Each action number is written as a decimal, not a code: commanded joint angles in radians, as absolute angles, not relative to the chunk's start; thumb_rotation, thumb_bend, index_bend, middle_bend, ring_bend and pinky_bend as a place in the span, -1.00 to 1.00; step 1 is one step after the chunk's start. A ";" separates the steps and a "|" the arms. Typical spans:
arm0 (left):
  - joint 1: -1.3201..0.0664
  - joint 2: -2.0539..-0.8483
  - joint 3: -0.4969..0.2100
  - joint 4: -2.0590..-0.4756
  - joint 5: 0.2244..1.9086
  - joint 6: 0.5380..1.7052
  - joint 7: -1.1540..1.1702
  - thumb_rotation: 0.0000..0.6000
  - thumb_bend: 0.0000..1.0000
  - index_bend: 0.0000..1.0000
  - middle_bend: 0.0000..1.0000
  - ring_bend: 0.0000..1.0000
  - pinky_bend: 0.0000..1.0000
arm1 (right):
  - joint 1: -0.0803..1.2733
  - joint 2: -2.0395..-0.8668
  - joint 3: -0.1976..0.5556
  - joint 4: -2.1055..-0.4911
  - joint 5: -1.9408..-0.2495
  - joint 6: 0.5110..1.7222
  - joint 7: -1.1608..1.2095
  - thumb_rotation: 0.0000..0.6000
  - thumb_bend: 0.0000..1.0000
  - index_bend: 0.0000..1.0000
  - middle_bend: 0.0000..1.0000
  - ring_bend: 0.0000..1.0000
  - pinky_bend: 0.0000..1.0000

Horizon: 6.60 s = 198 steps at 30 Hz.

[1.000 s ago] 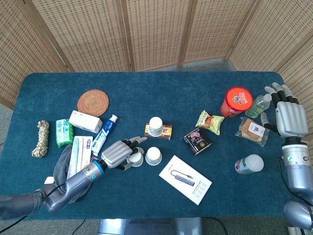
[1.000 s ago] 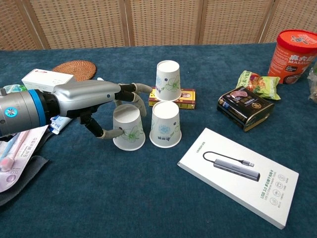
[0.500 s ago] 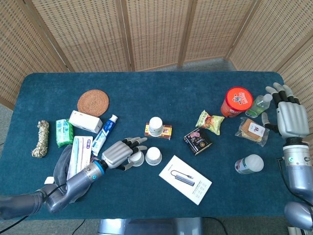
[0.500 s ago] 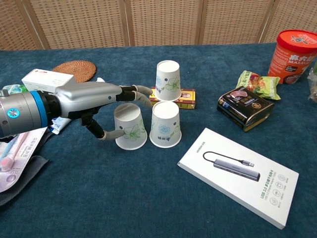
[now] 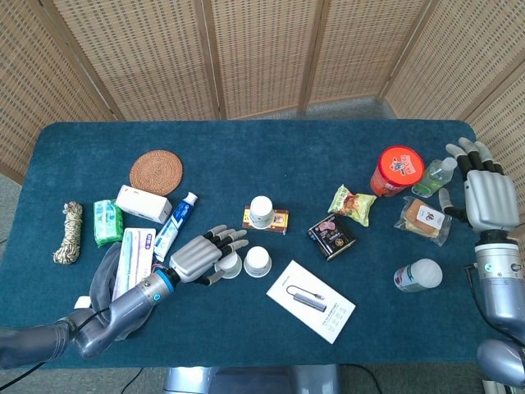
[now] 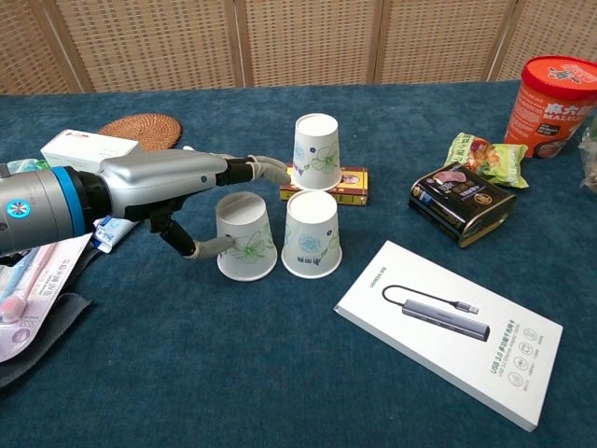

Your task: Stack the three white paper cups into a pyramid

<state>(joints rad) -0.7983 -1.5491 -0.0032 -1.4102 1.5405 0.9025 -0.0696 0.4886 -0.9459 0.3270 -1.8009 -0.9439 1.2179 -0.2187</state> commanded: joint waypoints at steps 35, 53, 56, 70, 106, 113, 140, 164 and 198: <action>-0.818 -1.309 -0.107 -1.596 1.445 0.924 0.020 1.00 -0.01 -1.00 -1.00 -1.00 -1.00 | 0.483 -0.951 0.305 -1.812 -0.987 1.227 -0.237 1.00 -0.03 -0.75 -0.83 -1.00 -0.63; -0.989 -1.470 -0.206 -1.417 1.211 0.709 0.145 1.00 -0.01 -1.00 -1.00 -1.00 -1.00 | 0.448 -0.911 0.299 -1.832 -0.985 1.241 -0.220 1.00 -0.03 -0.77 -0.83 -1.00 -0.65; -1.015 -1.503 -0.214 -1.382 1.180 0.687 0.158 1.00 -0.01 -1.00 -1.00 -1.00 -1.00 | 0.441 -0.903 0.299 -1.835 -0.984 1.243 -0.214 1.00 -0.02 -0.77 -0.83 -1.00 -0.65; -1.094 -1.642 -0.226 -1.236 1.137 0.639 0.151 1.00 -0.01 -1.00 -1.00 -1.00 -0.90 | 0.414 -0.881 0.297 -1.828 -0.976 1.249 -0.188 1.00 -0.03 -0.77 -0.83 -1.00 -0.65; -1.068 -1.650 -0.236 -1.212 1.268 0.759 -0.025 1.00 0.05 -0.17 -0.78 -0.78 0.03 | 0.433 -0.895 0.306 -1.813 -0.936 1.210 -0.198 1.00 -0.03 -0.77 -0.83 -1.00 -0.65; -1.033 -1.519 -0.226 -1.378 1.292 0.769 -0.048 1.00 0.05 -0.17 -0.78 -0.78 0.02 | 0.444 -0.903 0.309 -1.815 -0.933 1.207 -0.209 1.00 -0.03 -0.77 -0.83 -1.00 -0.65; -0.964 -1.276 -0.135 -1.675 1.409 0.774 -0.081 1.00 0.05 -0.18 -0.80 -0.78 0.00 | 0.450 -0.910 0.306 -1.824 -0.929 1.216 -0.223 1.00 -0.03 -0.78 -0.83 -1.00 -0.65; -0.963 -1.261 -0.101 -1.716 1.418 0.746 -0.028 1.00 0.05 -0.20 -0.81 -0.80 -0.03 | 0.442 -0.907 0.303 -1.831 -0.935 1.223 -0.215 1.00 -0.02 -0.78 -0.83 -1.00 -0.65; -0.966 -1.247 -0.098 -1.731 1.426 0.739 -0.027 1.00 0.05 -0.62 -1.00 -1.00 -0.42 | 0.437 -0.899 0.308 -1.837 -0.935 1.227 -0.205 1.00 -0.01 -0.78 -0.83 -1.00 -0.65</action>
<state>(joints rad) -0.9657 -1.2473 -0.0978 -1.7310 1.4258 0.7394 -0.0275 0.4367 -0.8986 0.3083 -1.8366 -0.9351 1.2267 -0.2047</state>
